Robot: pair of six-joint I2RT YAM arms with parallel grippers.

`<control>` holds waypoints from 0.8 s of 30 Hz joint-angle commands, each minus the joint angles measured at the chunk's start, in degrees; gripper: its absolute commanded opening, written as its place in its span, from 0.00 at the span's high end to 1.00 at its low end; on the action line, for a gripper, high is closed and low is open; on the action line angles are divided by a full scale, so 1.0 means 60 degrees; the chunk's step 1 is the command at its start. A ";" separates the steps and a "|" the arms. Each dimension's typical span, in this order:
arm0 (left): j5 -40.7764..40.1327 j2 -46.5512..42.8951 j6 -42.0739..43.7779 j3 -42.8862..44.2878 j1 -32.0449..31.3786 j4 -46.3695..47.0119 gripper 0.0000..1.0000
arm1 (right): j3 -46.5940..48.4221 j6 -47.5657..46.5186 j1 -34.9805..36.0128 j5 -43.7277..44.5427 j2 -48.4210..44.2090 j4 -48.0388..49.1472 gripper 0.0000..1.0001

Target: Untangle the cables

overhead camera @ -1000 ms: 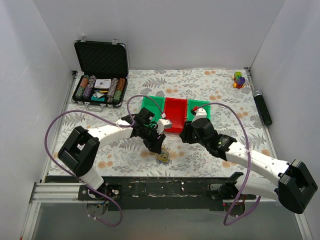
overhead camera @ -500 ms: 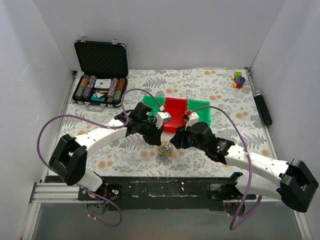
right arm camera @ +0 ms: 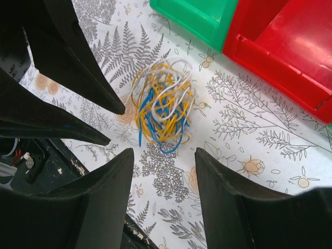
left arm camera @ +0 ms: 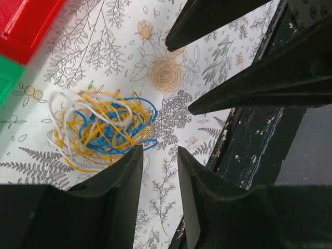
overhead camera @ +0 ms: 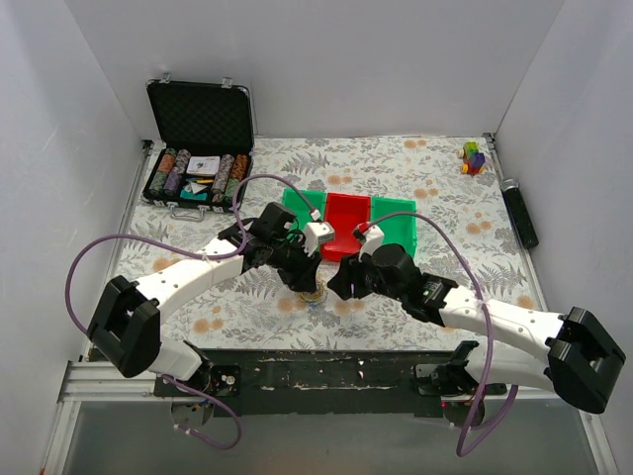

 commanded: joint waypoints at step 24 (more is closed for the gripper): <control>-0.0995 -0.0368 0.0881 -0.1006 0.0597 -0.0548 0.26 | 0.0569 -0.0280 0.0313 -0.0021 0.1423 0.0758 0.41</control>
